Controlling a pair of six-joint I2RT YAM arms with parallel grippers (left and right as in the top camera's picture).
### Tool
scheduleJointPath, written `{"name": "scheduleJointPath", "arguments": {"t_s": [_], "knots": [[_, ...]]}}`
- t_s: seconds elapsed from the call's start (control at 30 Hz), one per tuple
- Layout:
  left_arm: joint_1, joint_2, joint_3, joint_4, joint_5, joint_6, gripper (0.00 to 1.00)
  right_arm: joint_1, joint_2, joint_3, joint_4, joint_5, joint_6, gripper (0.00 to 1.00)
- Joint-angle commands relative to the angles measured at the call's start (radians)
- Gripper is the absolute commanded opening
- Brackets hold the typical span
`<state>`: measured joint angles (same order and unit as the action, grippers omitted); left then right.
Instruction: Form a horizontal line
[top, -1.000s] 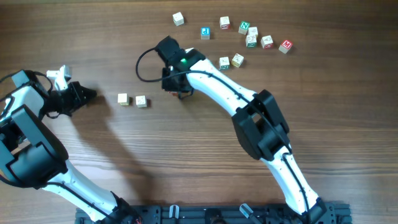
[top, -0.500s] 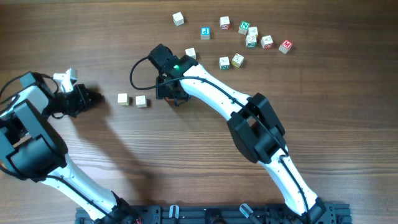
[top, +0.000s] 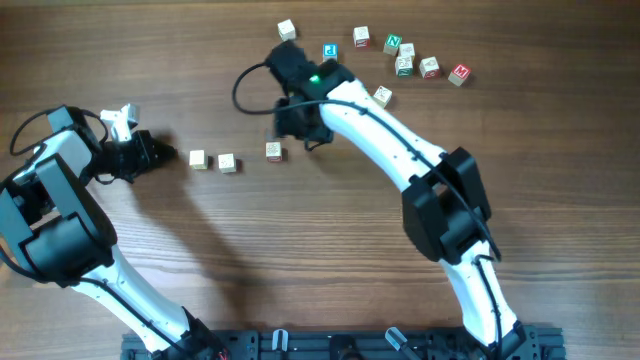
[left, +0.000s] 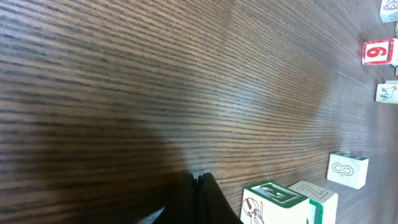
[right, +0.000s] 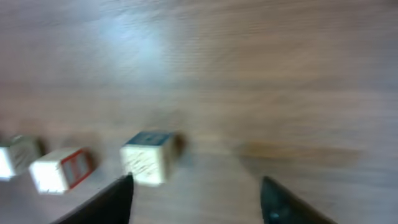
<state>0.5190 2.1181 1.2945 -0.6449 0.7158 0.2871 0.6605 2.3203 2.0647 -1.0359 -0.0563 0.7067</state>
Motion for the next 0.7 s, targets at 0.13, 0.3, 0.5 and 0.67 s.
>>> {"name": "scheduleJointPath", "arguments": {"t_s": [0.13, 0.3, 0.5, 0.67], "knots": [[0.000, 0.012, -0.005, -0.006, -0.014, 0.019, 0.04, -0.013, -0.020, -0.169, 0.161, 0.048, -0.079, 0.28], [0.000, 0.012, -0.005, -0.006, -0.014, 0.019, 0.04, -0.012, -0.020, -0.226, 0.273, -0.148, -0.146, 0.21], [0.000, 0.012, -0.005, -0.007, -0.006, 0.018, 0.04, -0.006, -0.020, -0.226, 0.298, -0.204, -0.215, 0.21], [0.000, 0.012, -0.005, -0.040, 0.009, 0.019, 0.04, -0.005, -0.020, -0.227, 0.288, -0.204, -0.217, 0.21]]}}
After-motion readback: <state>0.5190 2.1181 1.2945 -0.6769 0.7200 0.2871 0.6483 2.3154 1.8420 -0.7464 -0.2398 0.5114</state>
